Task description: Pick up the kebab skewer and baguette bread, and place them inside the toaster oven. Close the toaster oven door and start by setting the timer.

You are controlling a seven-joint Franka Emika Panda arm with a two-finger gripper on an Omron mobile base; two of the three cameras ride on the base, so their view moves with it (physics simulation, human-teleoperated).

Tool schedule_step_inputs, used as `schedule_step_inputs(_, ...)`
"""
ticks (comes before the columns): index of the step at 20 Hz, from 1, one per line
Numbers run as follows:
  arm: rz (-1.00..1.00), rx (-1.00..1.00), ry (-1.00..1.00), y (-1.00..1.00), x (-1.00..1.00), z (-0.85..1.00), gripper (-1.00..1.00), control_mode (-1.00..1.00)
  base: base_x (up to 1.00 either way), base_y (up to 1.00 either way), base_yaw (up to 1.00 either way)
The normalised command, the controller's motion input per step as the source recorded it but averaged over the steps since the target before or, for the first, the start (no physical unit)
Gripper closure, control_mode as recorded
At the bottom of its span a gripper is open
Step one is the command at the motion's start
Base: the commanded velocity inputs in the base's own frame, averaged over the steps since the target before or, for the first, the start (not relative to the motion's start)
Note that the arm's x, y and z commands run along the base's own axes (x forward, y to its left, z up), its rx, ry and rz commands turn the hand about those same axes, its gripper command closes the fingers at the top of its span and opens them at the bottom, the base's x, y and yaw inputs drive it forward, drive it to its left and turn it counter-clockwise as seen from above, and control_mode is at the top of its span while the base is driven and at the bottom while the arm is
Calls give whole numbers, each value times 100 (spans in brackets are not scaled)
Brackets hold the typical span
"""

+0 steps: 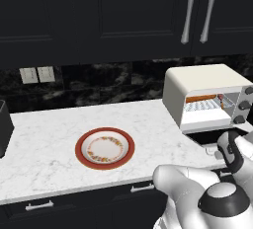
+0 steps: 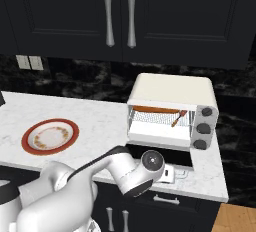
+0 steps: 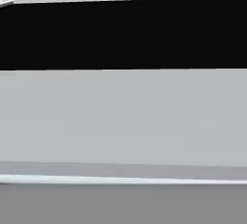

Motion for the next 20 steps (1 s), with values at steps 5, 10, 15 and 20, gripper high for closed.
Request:
schedule_step_inputs(5, 0, 9, -7, 0, 85, 56, -100, -100, 0, 0, 0)
schedule_step_inputs(10, 0, 9, -5, 0, 99, 59, -100, -100, 0, 0, 0)
schedule_step_inputs(15, -1, 7, 0, 0, 100, 60, -100, -100, 0, 0, 0)
schedule_step_inputs(20, 0, 8, 0, 5, 100, 57, -100, -100, 0, 0, 0)
